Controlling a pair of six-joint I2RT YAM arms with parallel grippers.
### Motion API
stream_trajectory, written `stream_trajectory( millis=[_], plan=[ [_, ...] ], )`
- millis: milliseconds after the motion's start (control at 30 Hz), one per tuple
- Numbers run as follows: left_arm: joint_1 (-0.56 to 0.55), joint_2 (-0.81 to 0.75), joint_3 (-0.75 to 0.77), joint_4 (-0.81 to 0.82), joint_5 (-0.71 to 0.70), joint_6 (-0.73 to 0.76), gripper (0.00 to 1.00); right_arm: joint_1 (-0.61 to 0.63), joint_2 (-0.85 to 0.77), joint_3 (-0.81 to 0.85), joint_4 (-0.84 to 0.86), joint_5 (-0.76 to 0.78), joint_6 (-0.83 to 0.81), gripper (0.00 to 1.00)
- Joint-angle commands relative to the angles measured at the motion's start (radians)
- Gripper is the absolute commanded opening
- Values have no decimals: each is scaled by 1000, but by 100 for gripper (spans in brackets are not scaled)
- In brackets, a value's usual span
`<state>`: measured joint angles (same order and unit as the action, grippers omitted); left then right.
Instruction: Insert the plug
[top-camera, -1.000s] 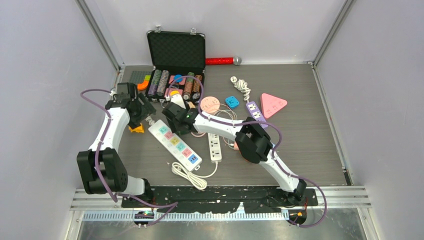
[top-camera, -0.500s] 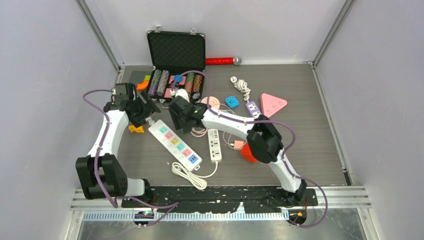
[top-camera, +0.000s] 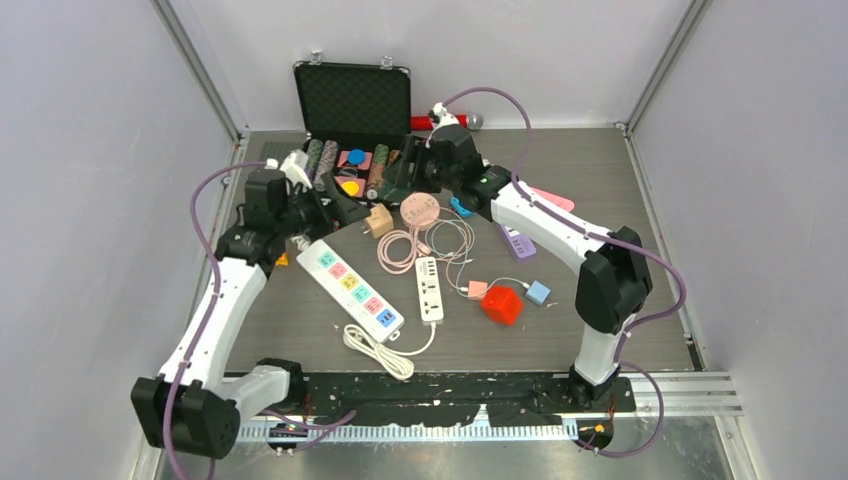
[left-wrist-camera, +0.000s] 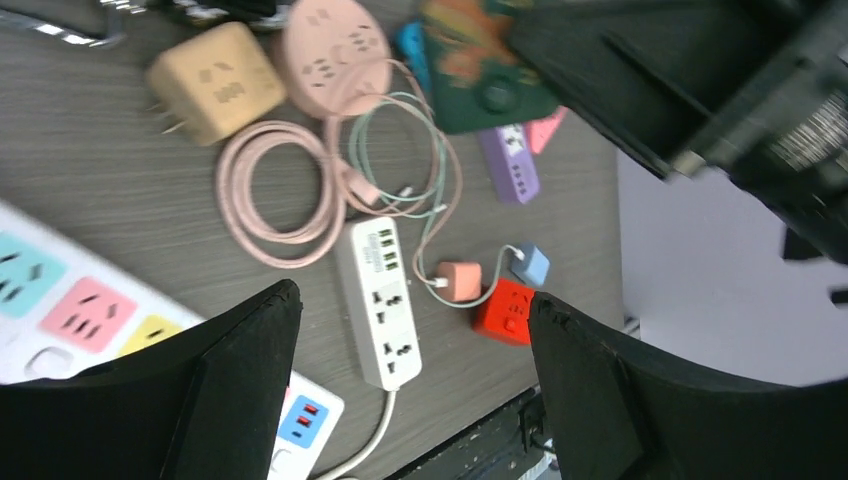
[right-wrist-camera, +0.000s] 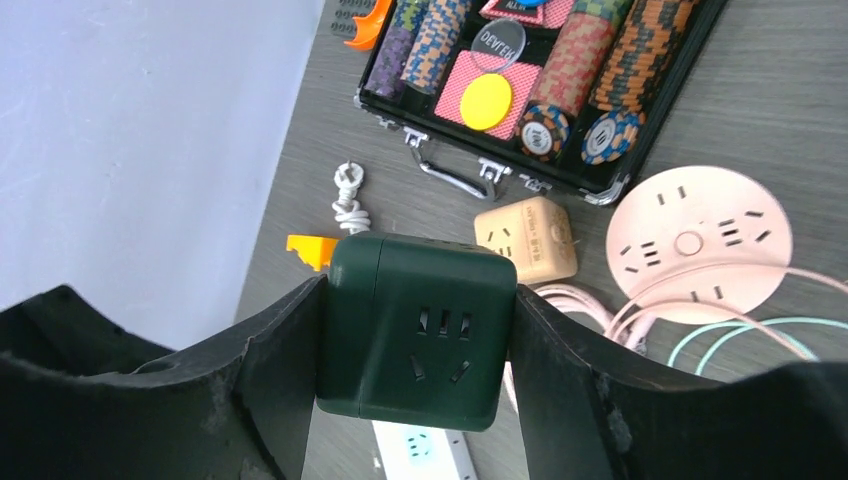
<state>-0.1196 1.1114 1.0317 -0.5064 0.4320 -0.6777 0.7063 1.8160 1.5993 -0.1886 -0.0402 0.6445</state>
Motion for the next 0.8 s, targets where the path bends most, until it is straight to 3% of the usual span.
stream_trajectory(
  millis=[0,167,533,767],
  plan=[
    [-111,-58,-49,215,-45,13,83,15,-70,-11,131,-73,161,35],
    [-191,-62,-94,399,-166,45,86,14,-93,-4,110,-63,298,35],
    [-281,-33,-78,490,-413,62,100,30,-125,28,10,-35,506,37],
    [-299,-19,-130,720,-364,83,100,48,-117,45,-45,-10,581,39]
  ],
)
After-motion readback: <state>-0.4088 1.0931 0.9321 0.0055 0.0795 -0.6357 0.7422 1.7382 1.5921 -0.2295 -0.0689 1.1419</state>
